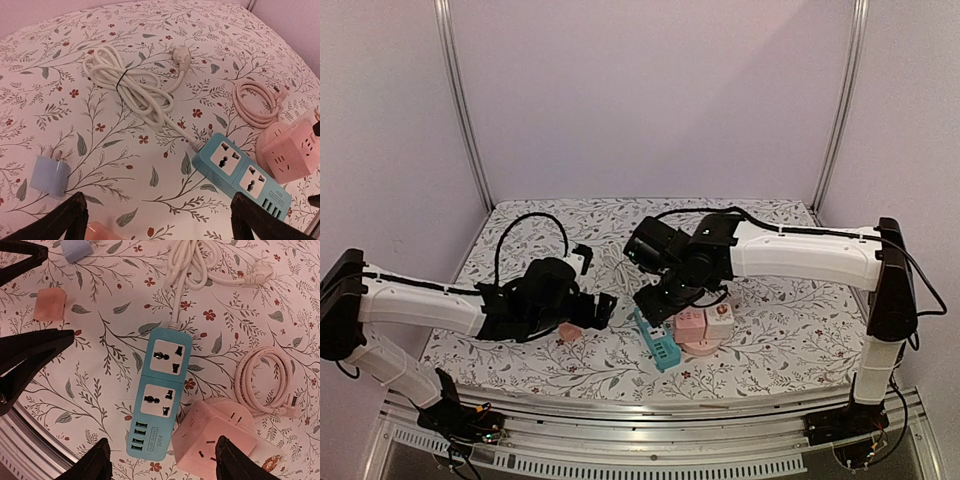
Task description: Insert the plug
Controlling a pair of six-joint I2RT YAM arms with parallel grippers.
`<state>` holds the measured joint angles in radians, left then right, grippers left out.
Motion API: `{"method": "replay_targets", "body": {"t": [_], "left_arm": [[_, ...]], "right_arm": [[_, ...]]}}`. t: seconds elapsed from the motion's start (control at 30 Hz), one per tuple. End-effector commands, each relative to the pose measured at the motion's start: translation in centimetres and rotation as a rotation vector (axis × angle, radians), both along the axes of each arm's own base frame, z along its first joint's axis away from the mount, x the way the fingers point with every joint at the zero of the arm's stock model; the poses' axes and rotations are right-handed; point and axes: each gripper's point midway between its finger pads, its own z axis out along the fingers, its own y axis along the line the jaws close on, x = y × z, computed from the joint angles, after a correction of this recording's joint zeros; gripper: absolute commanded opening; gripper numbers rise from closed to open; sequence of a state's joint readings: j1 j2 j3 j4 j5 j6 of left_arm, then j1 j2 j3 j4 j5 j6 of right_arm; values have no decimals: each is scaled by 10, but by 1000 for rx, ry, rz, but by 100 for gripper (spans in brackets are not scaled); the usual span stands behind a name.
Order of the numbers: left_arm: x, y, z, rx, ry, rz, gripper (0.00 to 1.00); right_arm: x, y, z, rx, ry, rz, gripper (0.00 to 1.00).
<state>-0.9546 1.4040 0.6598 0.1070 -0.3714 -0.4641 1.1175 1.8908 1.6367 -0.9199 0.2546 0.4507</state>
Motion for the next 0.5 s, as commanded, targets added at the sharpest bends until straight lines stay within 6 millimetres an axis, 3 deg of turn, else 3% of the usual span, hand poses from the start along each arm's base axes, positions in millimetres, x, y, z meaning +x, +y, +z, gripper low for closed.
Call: {"method": "replay_targets", "body": {"t": [0.0, 0.2, 0.47], "left_arm": [[8, 14, 10, -35, -43, 57, 99], [10, 33, 9, -47, -46, 113, 99], [10, 37, 11, -68, -50, 123, 99]], "right_arm": [[-17, 33, -18, -4, 52, 65, 68], [-14, 34, -58, -78, 81, 22, 53], [-1, 3, -81, -172, 64, -89, 51]]}}
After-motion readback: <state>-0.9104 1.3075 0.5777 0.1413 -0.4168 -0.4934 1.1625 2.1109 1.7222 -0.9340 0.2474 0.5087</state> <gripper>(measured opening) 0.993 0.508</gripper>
